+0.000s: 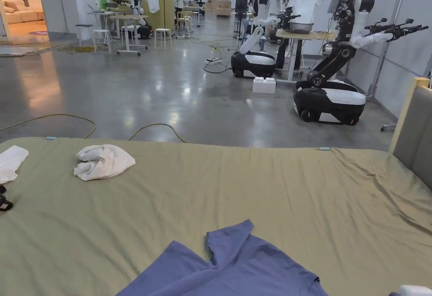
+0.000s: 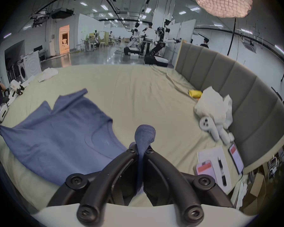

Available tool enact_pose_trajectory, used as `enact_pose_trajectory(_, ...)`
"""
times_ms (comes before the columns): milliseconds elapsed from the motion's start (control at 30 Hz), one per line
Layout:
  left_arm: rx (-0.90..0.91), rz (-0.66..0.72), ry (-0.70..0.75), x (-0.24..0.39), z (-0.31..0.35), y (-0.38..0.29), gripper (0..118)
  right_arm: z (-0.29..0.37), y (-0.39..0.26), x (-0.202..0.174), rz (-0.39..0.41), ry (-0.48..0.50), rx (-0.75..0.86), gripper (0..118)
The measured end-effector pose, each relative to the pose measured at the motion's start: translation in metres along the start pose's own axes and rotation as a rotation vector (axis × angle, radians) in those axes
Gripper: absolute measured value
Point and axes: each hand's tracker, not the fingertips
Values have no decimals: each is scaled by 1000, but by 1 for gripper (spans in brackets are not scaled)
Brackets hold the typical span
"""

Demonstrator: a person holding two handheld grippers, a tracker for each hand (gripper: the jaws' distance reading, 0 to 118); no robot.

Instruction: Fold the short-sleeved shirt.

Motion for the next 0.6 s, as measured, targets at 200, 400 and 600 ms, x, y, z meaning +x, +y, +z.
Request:
enact_pose_trajectory(200,-58,-40,26,-1,-17,-22,12,-6,-34,-3,-32,15,-43,5)
enact_pose_trajectory(400,59,-81,121,12,6,-18,59,26,-28,-17,-64,-8,80,74)
enact_pose_trajectory(600,205,-43,29,47,34,-3,61,62,-2,-60,-8,78,264,74)
